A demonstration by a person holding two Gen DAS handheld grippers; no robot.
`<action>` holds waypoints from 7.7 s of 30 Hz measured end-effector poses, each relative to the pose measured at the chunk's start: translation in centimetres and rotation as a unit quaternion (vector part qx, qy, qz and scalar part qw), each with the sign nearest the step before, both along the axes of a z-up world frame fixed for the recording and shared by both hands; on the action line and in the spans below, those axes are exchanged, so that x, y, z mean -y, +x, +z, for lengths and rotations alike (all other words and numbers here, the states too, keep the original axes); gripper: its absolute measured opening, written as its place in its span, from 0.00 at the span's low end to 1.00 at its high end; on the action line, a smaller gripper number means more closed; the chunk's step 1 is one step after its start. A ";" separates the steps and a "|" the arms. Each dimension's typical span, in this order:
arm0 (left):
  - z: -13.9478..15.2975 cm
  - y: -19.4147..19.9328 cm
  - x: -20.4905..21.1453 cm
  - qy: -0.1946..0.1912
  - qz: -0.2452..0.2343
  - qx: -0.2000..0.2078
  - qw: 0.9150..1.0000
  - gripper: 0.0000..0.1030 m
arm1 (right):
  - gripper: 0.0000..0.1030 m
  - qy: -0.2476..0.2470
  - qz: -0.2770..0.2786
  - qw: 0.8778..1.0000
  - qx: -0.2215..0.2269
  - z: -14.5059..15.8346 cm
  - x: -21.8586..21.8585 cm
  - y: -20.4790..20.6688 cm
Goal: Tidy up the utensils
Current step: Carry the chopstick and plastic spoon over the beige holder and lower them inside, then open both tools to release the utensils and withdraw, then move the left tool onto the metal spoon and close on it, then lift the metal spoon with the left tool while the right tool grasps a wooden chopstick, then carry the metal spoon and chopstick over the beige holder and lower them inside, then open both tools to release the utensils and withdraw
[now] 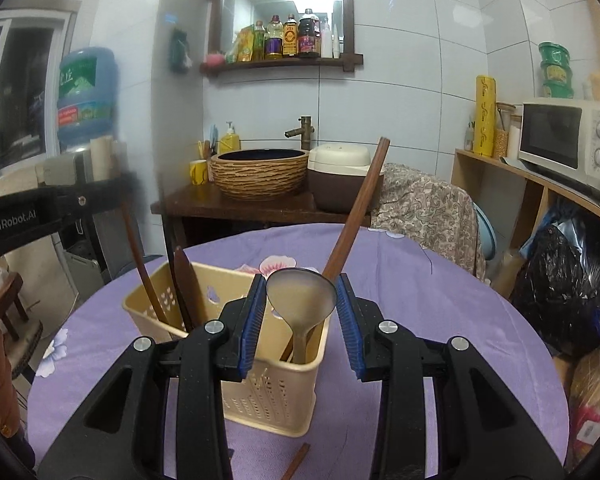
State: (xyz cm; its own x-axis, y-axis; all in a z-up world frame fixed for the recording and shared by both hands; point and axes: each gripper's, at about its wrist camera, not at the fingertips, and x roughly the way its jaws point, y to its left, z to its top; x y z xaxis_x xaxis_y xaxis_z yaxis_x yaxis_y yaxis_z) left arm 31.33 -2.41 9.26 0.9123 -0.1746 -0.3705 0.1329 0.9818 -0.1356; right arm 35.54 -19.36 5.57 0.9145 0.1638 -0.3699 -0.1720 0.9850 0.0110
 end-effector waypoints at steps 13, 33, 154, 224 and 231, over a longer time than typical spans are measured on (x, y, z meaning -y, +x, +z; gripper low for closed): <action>-0.8 -5.6 -2.1 -0.002 0.000 0.014 1.000 0.83 | 0.88 -0.014 -0.019 0.999 0.037 0.8 1.2 -5.2; -10.7 -13.1 -4.8 0.008 -0.005 -0.130 0.992 0.90 | 0.91 -0.033 -0.037 0.992 -0.113 -6.9 3.8 -15.7; -8.5 -10.0 -1.6 -0.012 -0.030 -0.104 0.994 0.36 | 0.07 0.129 -0.034 0.955 -0.264 -12.2 7.2 -4.0; -2.3 1.6 0.6 -0.014 0.000 -0.034 0.999 0.36 | 0.07 0.096 0.025 0.995 0.003 6.8 3.0 -1.5; -2.9 0.2 0.4 -0.008 -0.003 -0.035 0.999 0.58 | 0.15 0.092 0.024 0.995 -0.004 5.1 3.8 -1.4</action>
State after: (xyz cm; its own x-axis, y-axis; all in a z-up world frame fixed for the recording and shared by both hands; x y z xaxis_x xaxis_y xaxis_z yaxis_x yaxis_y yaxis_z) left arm 31.58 -2.79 6.35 0.8829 -0.1860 -0.4311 0.1281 0.9788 -0.1600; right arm 34.10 -23.14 10.64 0.9014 0.2721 -0.3368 -0.2173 0.9571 0.1917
